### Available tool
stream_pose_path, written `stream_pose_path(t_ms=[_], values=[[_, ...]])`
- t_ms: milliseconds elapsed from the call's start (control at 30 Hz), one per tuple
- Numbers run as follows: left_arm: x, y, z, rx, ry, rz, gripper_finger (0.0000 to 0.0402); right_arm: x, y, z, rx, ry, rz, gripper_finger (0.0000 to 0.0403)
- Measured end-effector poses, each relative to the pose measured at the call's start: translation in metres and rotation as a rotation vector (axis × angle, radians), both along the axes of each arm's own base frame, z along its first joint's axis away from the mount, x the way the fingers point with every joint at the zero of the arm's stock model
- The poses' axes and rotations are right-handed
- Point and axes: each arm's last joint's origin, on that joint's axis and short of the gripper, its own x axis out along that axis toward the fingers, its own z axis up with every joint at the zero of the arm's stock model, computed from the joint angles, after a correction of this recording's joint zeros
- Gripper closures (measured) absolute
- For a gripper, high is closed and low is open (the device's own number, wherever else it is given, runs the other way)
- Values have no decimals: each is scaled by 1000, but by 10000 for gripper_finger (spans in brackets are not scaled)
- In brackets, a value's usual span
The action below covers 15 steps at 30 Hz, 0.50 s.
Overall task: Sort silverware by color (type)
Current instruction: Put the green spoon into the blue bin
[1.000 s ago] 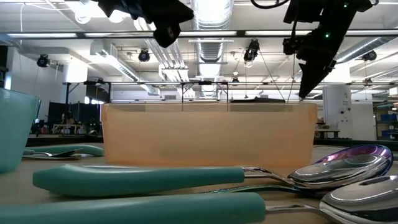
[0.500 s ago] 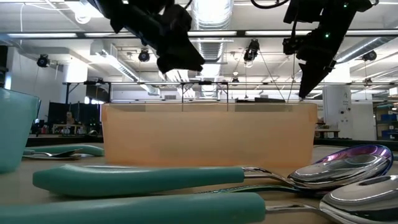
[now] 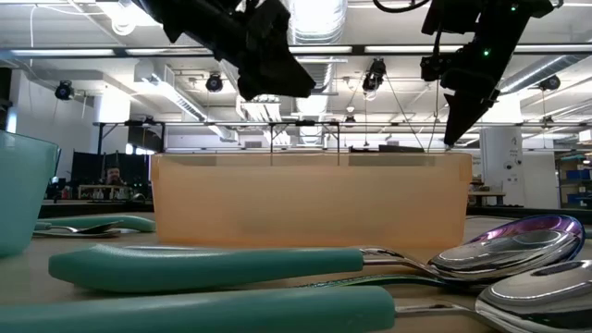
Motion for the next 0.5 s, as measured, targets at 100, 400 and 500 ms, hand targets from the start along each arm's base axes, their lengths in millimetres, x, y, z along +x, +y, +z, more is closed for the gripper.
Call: stream_pose_path(t_ms=[100,400,500], values=[[0,-6,-1,18,13,23,275,1,0,0,-2,-9,0,321],[-6,-9,-12,-41,91,69,278,18,-4,8,-41,-186,4,321],[-9,-10,-10,-35,91,67,283,21,-5,9,-68,-203,31,321]])
